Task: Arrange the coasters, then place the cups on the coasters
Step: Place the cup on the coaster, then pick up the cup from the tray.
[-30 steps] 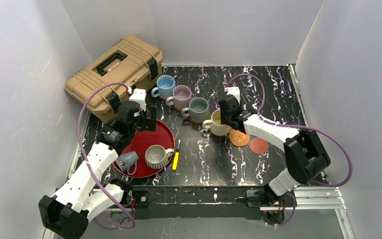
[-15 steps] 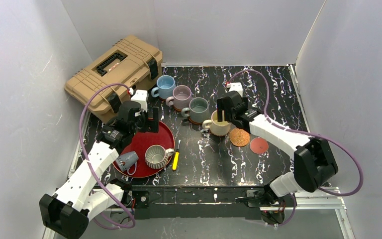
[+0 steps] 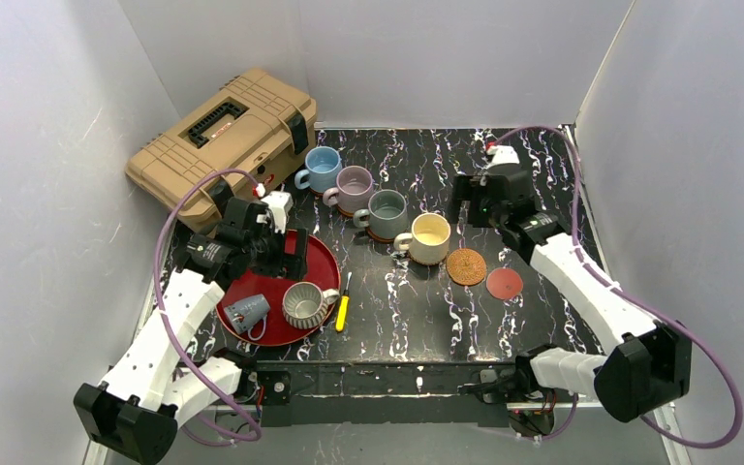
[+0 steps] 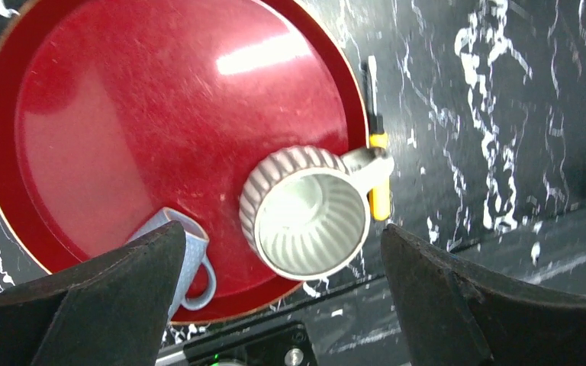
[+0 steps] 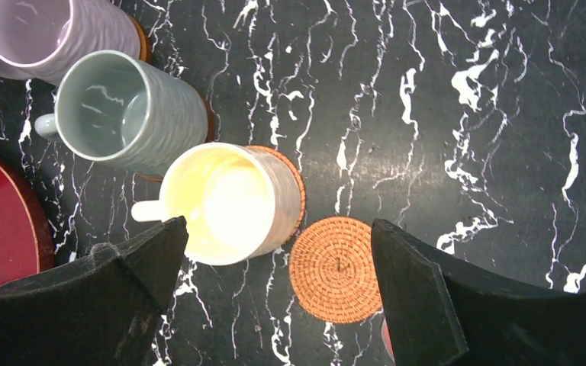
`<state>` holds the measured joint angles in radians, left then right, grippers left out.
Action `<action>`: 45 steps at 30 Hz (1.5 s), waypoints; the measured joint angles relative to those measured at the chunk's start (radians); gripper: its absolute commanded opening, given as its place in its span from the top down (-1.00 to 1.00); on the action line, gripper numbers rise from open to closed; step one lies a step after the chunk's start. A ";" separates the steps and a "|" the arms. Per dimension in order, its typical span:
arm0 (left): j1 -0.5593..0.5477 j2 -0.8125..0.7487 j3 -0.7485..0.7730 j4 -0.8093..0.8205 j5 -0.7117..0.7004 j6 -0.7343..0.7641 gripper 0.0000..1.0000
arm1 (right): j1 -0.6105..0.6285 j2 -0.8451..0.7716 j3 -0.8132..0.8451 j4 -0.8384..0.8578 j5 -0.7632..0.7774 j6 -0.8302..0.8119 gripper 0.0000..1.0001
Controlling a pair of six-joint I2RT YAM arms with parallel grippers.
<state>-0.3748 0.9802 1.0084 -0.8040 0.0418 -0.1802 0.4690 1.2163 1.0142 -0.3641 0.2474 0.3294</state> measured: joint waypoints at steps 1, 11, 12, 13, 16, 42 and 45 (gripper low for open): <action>0.000 0.001 0.001 -0.017 0.020 0.021 -0.89 | -0.034 -0.018 -0.011 0.004 -0.043 0.001 -0.97; -0.056 0.074 -0.079 -0.003 0.079 0.233 -0.85 | -0.221 -0.136 -0.076 -0.008 -0.307 -0.001 -0.97; -0.058 0.087 -0.084 0.003 0.084 0.246 -0.85 | -0.225 -0.149 -0.076 -0.011 -0.318 -0.003 -0.97; -0.059 0.103 -0.088 0.010 0.088 0.260 -0.85 | -0.228 -0.163 -0.076 -0.014 -0.329 -0.006 -0.97; -0.060 0.132 -0.096 0.033 0.089 0.290 -0.84 | -0.228 -0.203 -0.076 -0.027 -0.353 -0.011 -0.97; -0.127 0.406 -0.076 0.075 -0.073 0.285 1.00 | -0.232 -0.238 -0.096 -0.038 -0.411 -0.010 -0.97; -0.126 0.385 -0.076 0.064 -0.153 0.238 1.00 | -0.232 -0.238 -0.096 -0.038 -0.410 -0.006 -0.97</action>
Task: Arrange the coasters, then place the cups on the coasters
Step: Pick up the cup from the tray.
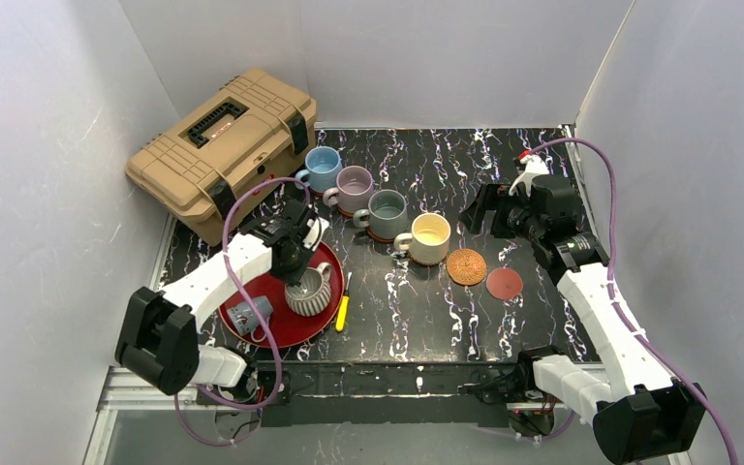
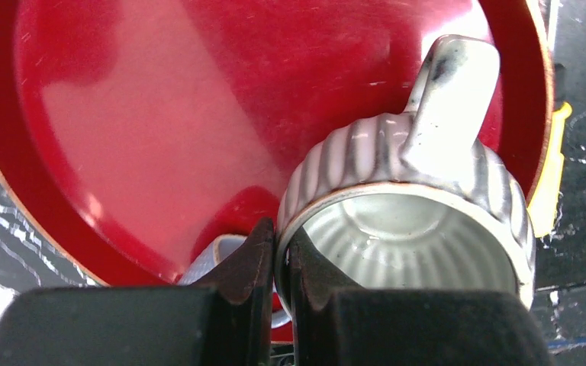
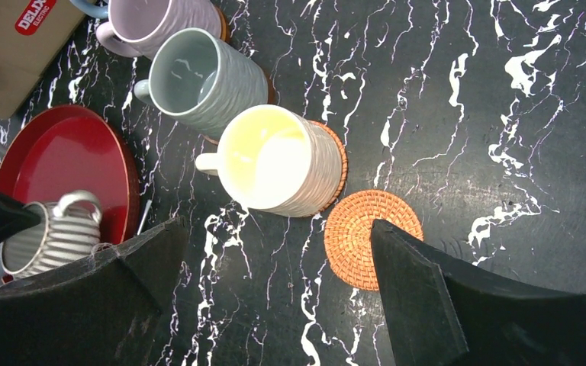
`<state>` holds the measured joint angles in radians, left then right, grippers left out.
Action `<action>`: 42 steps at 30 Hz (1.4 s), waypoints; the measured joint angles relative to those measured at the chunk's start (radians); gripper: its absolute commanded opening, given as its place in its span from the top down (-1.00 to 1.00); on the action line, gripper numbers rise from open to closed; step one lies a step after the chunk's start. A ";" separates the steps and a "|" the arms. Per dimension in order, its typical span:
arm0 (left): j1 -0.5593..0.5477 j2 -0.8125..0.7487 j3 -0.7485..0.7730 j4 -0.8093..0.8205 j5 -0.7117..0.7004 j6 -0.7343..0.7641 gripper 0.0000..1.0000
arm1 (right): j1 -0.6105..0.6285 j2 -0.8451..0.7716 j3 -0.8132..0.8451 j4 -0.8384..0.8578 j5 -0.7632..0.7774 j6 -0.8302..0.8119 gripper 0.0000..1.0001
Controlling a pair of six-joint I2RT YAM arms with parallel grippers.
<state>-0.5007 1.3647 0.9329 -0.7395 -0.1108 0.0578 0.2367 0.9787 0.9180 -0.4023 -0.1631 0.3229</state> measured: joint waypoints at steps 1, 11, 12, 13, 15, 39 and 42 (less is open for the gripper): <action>0.002 -0.013 0.000 -0.006 -0.030 -0.029 1.00 | 0.000 0.000 0.000 0.000 0.001 0.002 -0.97; 0.010 -0.025 0.052 -0.097 -0.148 -0.398 1.00 | 0.000 0.000 0.000 0.000 0.005 0.022 -0.97; 0.010 -0.011 0.059 -0.101 -0.155 -0.424 1.00 | 0.000 0.000 0.000 0.000 0.006 0.022 -0.97; 0.010 0.004 0.066 -0.105 -0.163 -0.445 1.00 | 0.000 0.000 0.000 -0.002 0.008 0.022 -0.97; 0.010 0.029 0.069 -0.108 -0.177 -0.480 1.00 | 0.000 -0.003 0.000 -0.009 0.014 0.021 -0.97; 0.010 0.022 0.135 -0.213 -0.111 -0.545 -0.04 | 0.000 -0.021 -0.027 -0.019 0.030 0.019 -0.97; 0.010 0.002 0.203 -0.215 -0.082 -0.528 -0.17 | 0.000 -0.022 -0.027 -0.019 0.030 0.018 -0.97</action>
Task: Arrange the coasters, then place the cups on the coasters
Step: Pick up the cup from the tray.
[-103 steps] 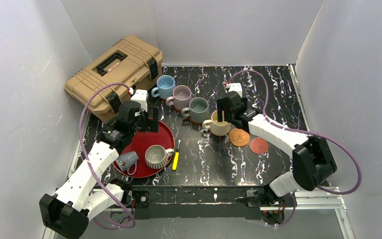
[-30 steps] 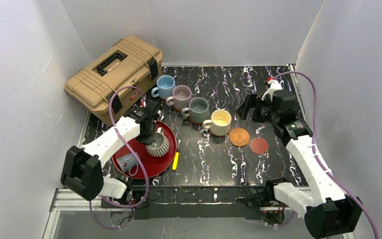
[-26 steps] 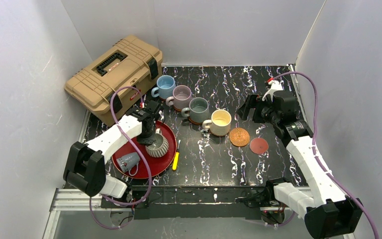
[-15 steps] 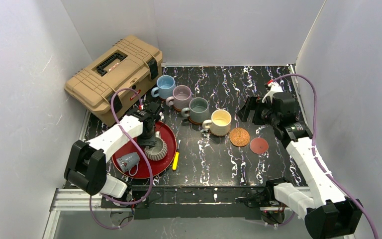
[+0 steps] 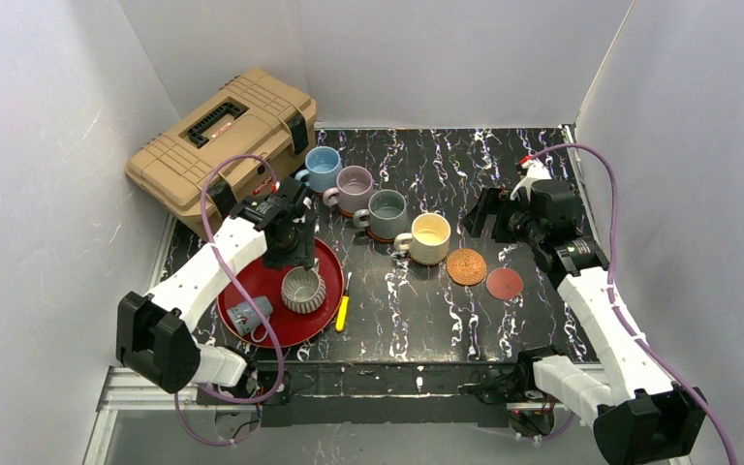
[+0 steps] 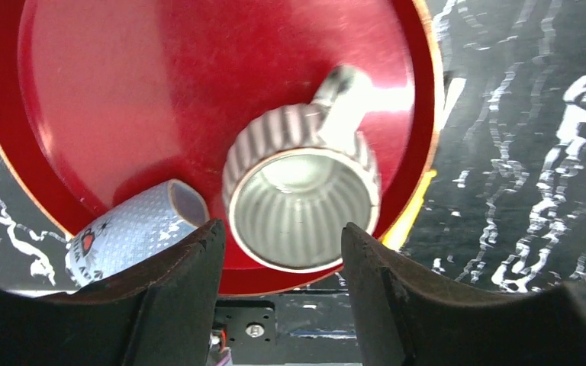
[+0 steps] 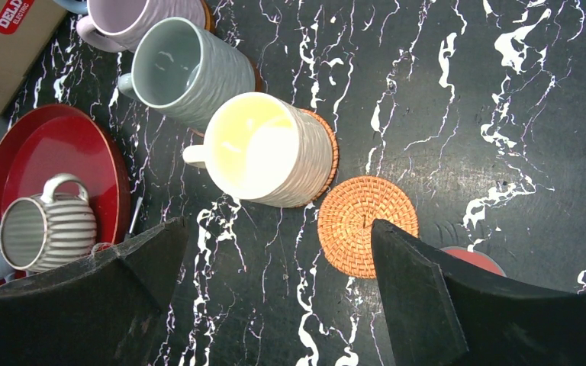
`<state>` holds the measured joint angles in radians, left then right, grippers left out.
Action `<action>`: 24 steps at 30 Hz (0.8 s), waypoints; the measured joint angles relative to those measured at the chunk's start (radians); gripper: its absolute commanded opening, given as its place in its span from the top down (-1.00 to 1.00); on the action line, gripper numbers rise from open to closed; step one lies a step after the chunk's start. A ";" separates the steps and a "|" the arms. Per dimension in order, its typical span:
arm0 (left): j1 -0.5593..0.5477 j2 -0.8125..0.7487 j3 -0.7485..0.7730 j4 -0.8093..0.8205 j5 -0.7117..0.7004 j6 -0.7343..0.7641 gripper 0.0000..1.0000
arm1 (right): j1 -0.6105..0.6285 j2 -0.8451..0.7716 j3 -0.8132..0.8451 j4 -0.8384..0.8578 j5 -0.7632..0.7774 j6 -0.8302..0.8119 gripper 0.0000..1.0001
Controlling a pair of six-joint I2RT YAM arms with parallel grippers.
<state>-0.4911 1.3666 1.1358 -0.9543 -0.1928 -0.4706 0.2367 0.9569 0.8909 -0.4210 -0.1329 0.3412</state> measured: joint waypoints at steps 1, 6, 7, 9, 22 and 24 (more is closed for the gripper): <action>0.000 -0.003 0.019 0.005 0.012 0.012 -0.25 | 0.000 0.000 0.000 0.000 0.000 0.000 -0.97; 0.000 0.027 0.062 0.042 0.101 0.095 -0.34 | 0.000 -0.011 -0.003 -0.002 -0.002 0.000 -0.97; 0.000 0.042 0.064 0.048 0.108 0.111 -0.35 | 0.000 -0.016 -0.005 -0.004 -0.002 0.000 -0.97; 0.000 0.076 0.064 0.067 0.112 0.141 -0.35 | 0.000 -0.022 -0.005 -0.008 -0.005 0.000 -0.97; 0.000 0.268 0.064 0.170 0.100 0.269 -0.01 | 0.000 -0.027 -0.005 -0.031 -0.032 0.007 -0.97; 0.000 0.288 0.064 0.171 0.097 0.278 0.15 | 0.000 -0.028 -0.005 -0.034 -0.032 0.008 -0.97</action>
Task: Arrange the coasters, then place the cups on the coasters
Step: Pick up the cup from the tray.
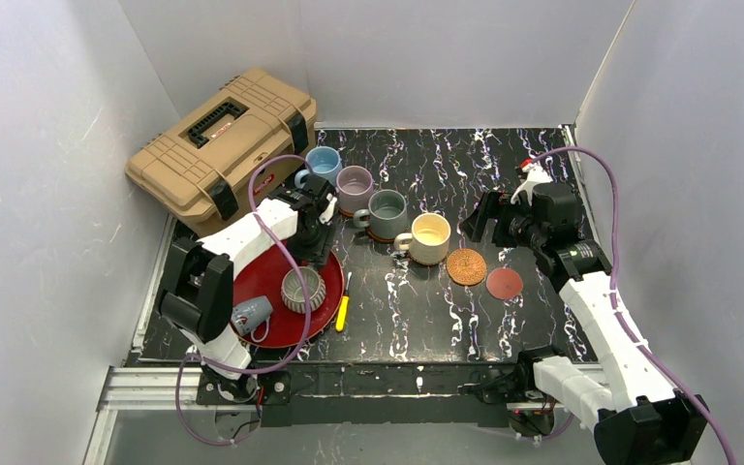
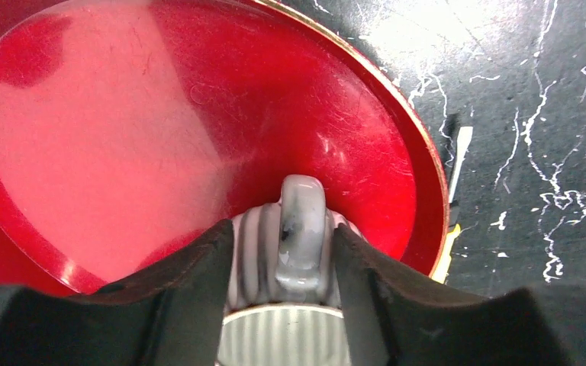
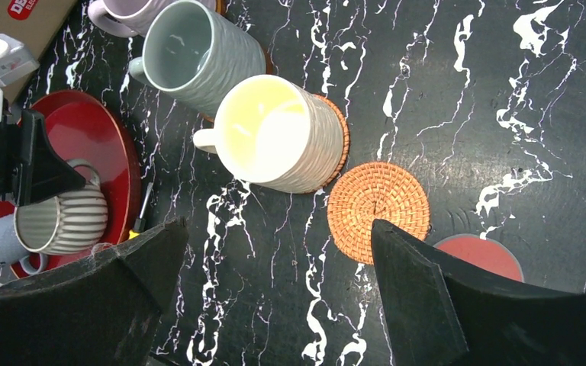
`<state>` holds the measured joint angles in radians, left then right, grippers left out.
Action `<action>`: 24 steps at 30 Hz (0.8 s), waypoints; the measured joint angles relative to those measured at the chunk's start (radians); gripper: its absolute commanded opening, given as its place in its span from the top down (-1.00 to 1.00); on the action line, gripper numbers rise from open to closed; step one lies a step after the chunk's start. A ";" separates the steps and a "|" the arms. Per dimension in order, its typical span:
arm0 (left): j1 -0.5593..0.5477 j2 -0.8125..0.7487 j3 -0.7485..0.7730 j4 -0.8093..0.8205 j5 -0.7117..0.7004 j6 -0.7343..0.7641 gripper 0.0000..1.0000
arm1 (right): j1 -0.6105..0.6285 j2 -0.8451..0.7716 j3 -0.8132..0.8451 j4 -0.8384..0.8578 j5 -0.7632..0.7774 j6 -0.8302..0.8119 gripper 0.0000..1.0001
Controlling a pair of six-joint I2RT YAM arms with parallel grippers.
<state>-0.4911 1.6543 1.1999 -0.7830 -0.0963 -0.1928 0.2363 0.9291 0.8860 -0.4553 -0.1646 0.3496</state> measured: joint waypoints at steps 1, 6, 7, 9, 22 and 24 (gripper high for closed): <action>0.000 0.005 0.000 0.000 -0.002 0.001 0.25 | 0.000 0.000 0.000 -0.001 0.000 0.001 -0.97; 0.000 0.014 0.000 0.002 -0.005 -0.001 0.78 | 0.000 0.000 0.000 -0.013 0.002 0.005 -0.97; 0.000 0.014 0.000 0.001 -0.005 -0.006 0.89 | 0.000 0.000 0.000 -0.017 0.005 0.005 -0.97; 0.000 0.014 0.000 -0.001 -0.013 -0.013 1.00 | 0.000 0.000 0.000 -0.022 0.007 0.004 -0.97; 0.029 -0.060 -0.047 0.006 -0.023 -0.252 1.00 | 0.377 0.073 0.010 0.010 0.256 0.105 -0.96; 0.029 -0.093 -0.063 0.019 -0.019 -0.296 1.00 | 0.511 0.121 0.018 0.033 0.326 0.136 -0.93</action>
<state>-0.4618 1.5608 1.1370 -0.7639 -0.1158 -0.4892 0.7471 1.0496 0.9043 -0.4225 0.1612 0.4854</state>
